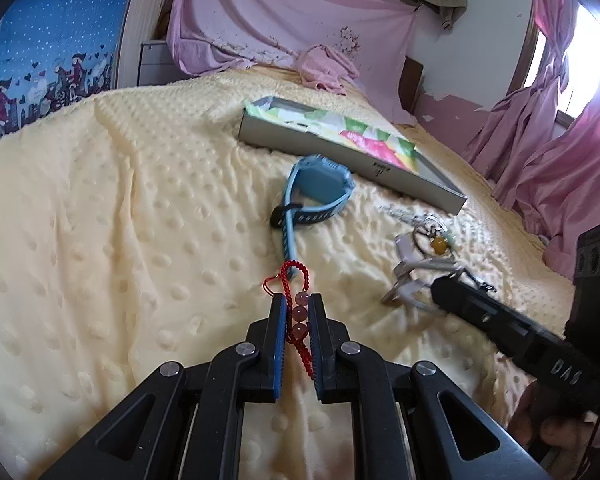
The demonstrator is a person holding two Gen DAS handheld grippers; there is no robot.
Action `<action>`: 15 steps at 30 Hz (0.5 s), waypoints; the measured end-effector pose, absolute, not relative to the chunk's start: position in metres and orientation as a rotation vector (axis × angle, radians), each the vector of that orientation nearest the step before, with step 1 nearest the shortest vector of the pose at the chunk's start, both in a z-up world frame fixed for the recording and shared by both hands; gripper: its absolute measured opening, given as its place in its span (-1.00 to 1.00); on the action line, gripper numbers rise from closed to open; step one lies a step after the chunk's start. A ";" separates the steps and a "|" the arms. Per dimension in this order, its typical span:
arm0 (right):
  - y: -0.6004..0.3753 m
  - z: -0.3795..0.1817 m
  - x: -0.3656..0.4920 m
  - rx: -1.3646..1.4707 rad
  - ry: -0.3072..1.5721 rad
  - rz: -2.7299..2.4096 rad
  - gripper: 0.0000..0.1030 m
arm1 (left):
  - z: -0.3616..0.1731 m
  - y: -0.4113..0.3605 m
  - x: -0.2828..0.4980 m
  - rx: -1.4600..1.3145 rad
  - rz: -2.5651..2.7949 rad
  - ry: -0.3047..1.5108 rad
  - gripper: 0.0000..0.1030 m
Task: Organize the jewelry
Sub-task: 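Lift red bracelet in left tool while right tool grasps silver claw clip, then carry both items over the bear tray and open both tools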
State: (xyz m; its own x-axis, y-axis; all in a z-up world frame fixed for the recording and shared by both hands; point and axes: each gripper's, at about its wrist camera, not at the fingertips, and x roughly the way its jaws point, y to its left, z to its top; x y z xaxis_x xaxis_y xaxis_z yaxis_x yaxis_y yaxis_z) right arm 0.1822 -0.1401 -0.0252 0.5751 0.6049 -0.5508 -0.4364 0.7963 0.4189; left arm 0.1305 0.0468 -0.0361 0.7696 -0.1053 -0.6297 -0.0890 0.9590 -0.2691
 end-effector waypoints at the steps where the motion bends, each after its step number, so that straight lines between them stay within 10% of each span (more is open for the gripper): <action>1: -0.140 -0.025 0.182 0.248 0.738 0.620 -0.13 | -0.033 0.045 0.130 -0.285 -0.011 0.688 -0.79; 15: -0.185 0.028 0.229 0.306 0.581 0.531 -0.13 | 0.027 0.021 0.196 -0.284 -0.072 0.573 -0.79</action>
